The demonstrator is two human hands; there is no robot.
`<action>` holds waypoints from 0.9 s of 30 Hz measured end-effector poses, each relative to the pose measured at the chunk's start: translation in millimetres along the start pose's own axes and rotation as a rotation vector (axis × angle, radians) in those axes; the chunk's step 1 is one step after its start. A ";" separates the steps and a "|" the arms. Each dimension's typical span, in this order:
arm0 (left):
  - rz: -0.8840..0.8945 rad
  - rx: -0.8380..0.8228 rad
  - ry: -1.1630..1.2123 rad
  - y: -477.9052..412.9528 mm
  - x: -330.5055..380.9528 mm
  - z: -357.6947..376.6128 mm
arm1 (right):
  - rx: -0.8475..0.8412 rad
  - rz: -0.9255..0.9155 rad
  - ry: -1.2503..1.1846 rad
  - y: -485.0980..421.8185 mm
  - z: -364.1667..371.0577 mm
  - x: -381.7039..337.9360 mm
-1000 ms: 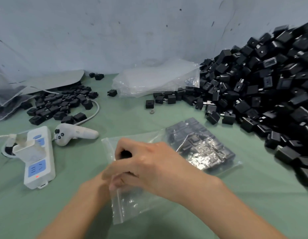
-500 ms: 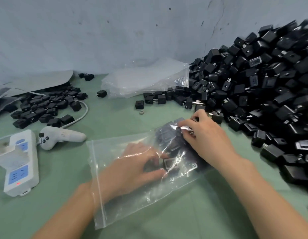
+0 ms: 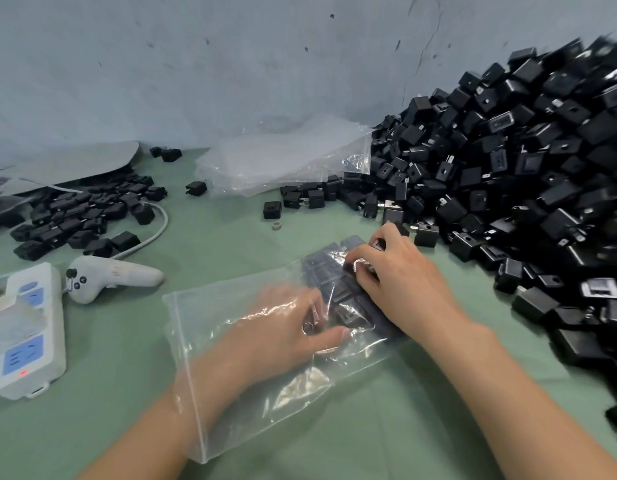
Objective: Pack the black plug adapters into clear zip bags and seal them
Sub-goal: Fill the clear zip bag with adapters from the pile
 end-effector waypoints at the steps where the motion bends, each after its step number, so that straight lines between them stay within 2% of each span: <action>1: 0.020 0.046 -0.029 -2.0 3.2 -2.5 | -0.001 -0.004 0.001 0.4 0.1 -0.4; 3: 0.027 0.094 -0.042 -4.5 5.8 -5.3 | -0.002 -0.007 -0.002 0.8 0.1 0.3; 8: 0.016 0.008 -0.012 7.4 -8.5 -7.3 | 0.020 -0.001 -0.099 -0.3 -2.4 6.1; 11: 0.161 0.108 0.007 25.5 -9.3 -35.4 | 0.113 0.033 -0.282 -5.7 -13.5 8.3; 12: 0.155 0.141 0.039 33.3 -15.9 -46.0 | 0.150 0.049 -0.356 -7.4 -18.6 7.5; 15: -0.078 0.216 0.174 64.6 -65.1 -75.5 | 0.176 0.035 -0.591 -10.2 -30.4 -9.2; 17: -0.206 0.369 0.236 88.7 -92.9 -102.9 | 0.135 0.002 -0.759 -10.1 -35.2 -28.0; 19: -0.300 0.605 0.355 110.1 -109.0 -131.8 | 0.093 -0.044 -0.905 -7.8 -38.3 -49.5; 21: -0.298 0.713 0.513 116.1 -100.1 -141.3 | 0.040 -0.108 -1.023 -3.8 -38.6 -72.5; 24: -0.168 0.534 0.713 101.9 -48.3 -118.8 | -0.059 -0.216 -1.013 5.9 -35.0 -105.7; 27: -0.103 0.442 0.766 94.1 -10.5 -100.0 | -0.054 -0.396 -0.709 19.3 -37.1 -138.3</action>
Point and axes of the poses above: each hand's wrist, its own y-axis away from the middle knuckle, its own z-axis out of the palm, x = y × z, the point moved 8 cm from there along -y, towards the middle knuckle, and after that the axes turned 1 degree about -z, right-handed, at the moved point
